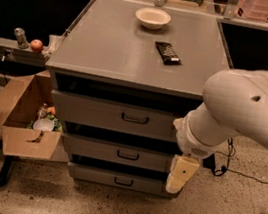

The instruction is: Open bottom drawer

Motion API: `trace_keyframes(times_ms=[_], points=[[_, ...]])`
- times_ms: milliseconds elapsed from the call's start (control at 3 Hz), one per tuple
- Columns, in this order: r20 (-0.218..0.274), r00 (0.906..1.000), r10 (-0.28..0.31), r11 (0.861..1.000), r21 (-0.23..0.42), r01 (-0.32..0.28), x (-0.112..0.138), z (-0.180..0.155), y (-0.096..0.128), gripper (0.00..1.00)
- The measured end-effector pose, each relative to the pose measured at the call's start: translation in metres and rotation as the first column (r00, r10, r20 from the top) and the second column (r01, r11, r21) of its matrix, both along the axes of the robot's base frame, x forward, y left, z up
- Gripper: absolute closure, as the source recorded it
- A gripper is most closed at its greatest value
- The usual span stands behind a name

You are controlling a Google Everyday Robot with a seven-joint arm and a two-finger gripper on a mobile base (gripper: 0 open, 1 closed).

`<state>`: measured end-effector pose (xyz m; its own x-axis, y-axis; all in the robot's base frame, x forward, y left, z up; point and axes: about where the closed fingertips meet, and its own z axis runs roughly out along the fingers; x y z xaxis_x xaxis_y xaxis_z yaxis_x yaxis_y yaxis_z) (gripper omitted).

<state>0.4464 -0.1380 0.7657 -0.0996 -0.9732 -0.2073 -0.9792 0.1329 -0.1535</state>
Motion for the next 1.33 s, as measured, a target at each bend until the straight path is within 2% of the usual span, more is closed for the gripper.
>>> trace_keyframes(times_ms=[333, 667, 1000, 1333], points=[[-0.121, 0.9915, 0.046, 0.989, 0.146, -0.028, -0.004, -0.058, 0.022, 0.00], [-0.164, 0.9852, 0.050, 0.985, 0.172, -0.022, -0.007, -0.076, 0.026, 0.00], [-0.176, 0.9822, 0.066, 0.987, 0.156, -0.038, -0.007, -0.087, 0.033, 0.00], [-0.158, 0.9832, 0.091, 0.995, 0.060, -0.083, -0.004, -0.135, 0.032, 0.00]])
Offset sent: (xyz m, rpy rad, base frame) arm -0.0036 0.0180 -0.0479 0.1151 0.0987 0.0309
